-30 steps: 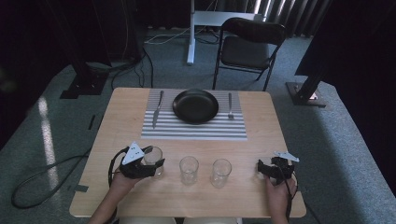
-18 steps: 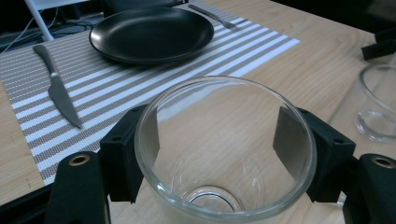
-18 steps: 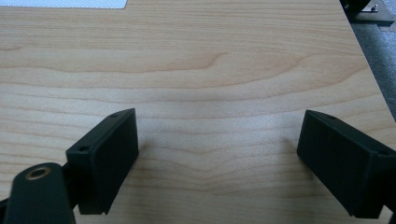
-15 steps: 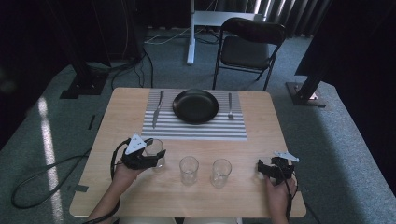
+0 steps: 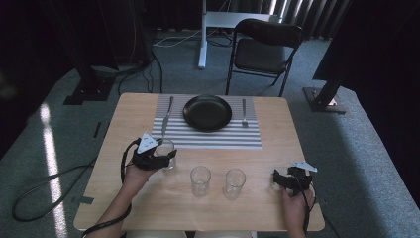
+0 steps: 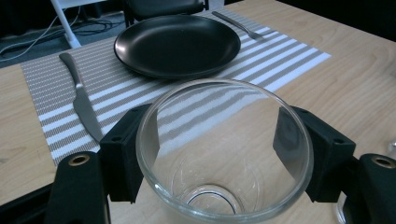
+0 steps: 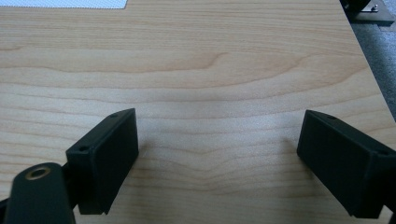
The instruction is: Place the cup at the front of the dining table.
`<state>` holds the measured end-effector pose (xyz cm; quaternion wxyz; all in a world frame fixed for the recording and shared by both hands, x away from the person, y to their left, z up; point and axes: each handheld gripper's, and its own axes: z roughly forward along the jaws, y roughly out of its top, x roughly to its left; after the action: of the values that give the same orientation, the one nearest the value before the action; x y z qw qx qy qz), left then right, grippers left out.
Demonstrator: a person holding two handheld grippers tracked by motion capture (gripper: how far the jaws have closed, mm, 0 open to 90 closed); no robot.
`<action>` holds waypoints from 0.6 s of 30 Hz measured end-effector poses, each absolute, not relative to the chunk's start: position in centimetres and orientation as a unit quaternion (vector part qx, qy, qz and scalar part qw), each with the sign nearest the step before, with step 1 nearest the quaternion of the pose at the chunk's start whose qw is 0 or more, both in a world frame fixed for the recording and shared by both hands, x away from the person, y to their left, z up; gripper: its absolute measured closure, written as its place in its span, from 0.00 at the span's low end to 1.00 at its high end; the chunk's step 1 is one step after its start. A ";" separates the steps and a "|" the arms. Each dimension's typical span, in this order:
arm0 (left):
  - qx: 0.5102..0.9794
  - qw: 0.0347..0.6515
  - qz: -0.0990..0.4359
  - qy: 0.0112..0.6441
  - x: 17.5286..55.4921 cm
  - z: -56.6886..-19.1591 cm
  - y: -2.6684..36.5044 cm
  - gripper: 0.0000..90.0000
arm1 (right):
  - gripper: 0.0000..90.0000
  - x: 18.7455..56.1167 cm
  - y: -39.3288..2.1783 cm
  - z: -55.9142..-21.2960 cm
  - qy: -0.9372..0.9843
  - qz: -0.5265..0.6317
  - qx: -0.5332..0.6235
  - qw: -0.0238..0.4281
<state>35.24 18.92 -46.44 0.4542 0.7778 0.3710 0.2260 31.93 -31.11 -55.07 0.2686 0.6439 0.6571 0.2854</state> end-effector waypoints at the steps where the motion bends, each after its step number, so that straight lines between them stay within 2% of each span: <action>1: 0.774 0.456 0.228 0.376 35.5 -46.4 18.9 0.33 | 0.13 31.9 -31.1 -55.1 0.657 0.285 0.644 0.269; 18: 0.773 0.442 0.238 0.388 39.3 -44.9 17.7 0.33 | 0.13 31.9 -31.1 -55.1 0.657 0.286 0.644 0.268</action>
<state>39.35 17.66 -44.87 0.4419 0.7731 0.3876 0.2383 31.93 -31.12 -55.07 0.2685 0.6438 0.6571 0.2857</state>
